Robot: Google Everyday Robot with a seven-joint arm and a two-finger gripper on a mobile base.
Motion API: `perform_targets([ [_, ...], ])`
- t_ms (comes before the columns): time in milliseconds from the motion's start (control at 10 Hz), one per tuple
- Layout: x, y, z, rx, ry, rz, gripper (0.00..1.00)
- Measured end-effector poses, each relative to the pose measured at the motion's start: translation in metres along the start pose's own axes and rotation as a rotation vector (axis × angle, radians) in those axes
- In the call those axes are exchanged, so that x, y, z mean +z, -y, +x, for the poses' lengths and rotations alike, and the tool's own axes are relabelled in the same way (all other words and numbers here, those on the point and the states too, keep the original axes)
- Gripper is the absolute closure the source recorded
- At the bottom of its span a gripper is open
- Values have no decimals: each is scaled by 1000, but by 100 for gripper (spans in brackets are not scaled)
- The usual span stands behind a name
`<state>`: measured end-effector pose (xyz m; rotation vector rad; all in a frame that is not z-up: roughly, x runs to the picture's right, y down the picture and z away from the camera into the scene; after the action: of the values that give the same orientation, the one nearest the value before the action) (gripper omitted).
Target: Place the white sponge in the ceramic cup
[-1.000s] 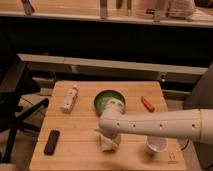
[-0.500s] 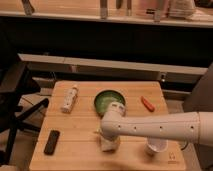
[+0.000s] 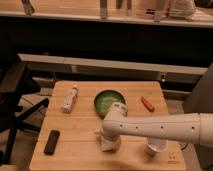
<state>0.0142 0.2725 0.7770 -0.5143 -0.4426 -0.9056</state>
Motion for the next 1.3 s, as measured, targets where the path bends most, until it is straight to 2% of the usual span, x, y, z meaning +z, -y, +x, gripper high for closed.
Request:
perform_targets([
  [200, 1, -1, 0, 0, 10, -2, 25],
  [300, 2, -2, 1, -1, 13, -7, 35],
  [500, 4, -3, 1, -3, 16, -13, 46],
  [600, 4, -3, 1, -5, 18, -13, 54],
  [900, 6, -4, 0, -9, 19, -16, 86],
  [1000, 2, -3, -1, -3, 11, -16, 96],
  [1100, -6, -1, -3, -4, 3, -18, 100],
  [1300, -34, 1, 0, -2, -11, -25, 100],
])
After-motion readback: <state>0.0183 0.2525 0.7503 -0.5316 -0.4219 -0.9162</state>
